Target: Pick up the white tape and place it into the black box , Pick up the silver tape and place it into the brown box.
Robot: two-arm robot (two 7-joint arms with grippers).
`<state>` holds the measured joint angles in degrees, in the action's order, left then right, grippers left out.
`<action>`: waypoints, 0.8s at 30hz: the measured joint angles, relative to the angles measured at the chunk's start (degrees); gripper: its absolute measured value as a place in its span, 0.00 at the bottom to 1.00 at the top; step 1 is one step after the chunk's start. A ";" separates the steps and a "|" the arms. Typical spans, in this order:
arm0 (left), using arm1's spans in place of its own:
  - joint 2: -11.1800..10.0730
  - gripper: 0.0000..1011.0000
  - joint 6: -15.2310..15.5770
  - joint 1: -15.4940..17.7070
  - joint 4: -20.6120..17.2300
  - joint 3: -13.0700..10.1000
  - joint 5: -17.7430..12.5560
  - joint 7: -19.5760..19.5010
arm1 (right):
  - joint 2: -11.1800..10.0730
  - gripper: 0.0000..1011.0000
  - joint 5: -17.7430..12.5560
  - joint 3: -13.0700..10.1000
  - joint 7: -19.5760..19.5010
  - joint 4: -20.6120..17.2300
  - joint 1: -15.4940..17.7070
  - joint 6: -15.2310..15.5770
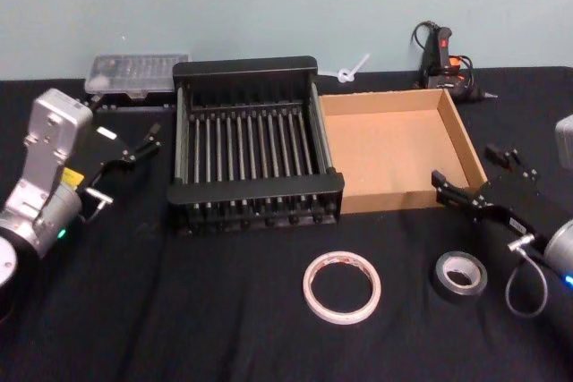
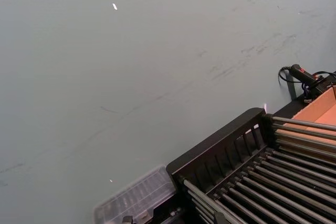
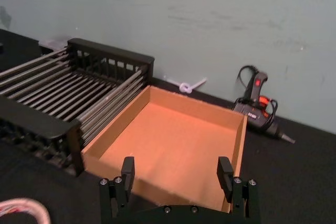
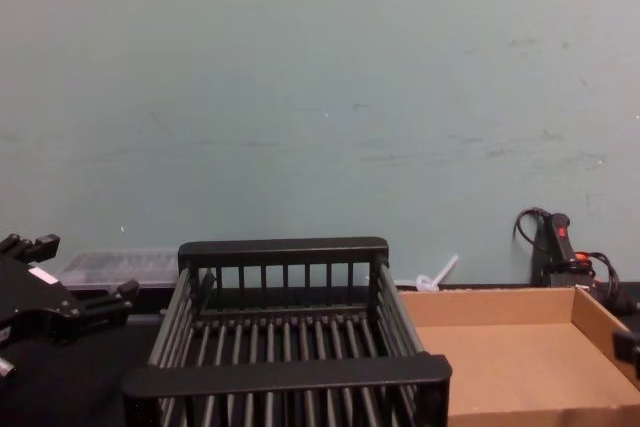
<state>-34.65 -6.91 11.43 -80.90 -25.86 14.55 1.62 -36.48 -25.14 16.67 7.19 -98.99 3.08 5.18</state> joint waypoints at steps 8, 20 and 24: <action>0.00 0.99 0.00 0.00 0.00 0.00 0.00 0.00 | -1.06 0.99 -1.36 -2.57 -0.17 -4.69 5.62 4.17; 0.00 0.99 0.00 0.00 0.00 0.00 0.00 0.00 | -1.64 0.99 -2.87 -6.20 0.22 -7.84 13.18 7.06; 0.00 0.99 0.00 0.00 0.00 0.00 0.00 0.00 | -1.18 0.99 -3.27 -6.85 0.47 -7.88 14.37 8.02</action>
<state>-34.64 -6.91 11.43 -80.90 -25.86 14.55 1.62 -37.66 -28.41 9.82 7.66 -106.88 17.45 13.20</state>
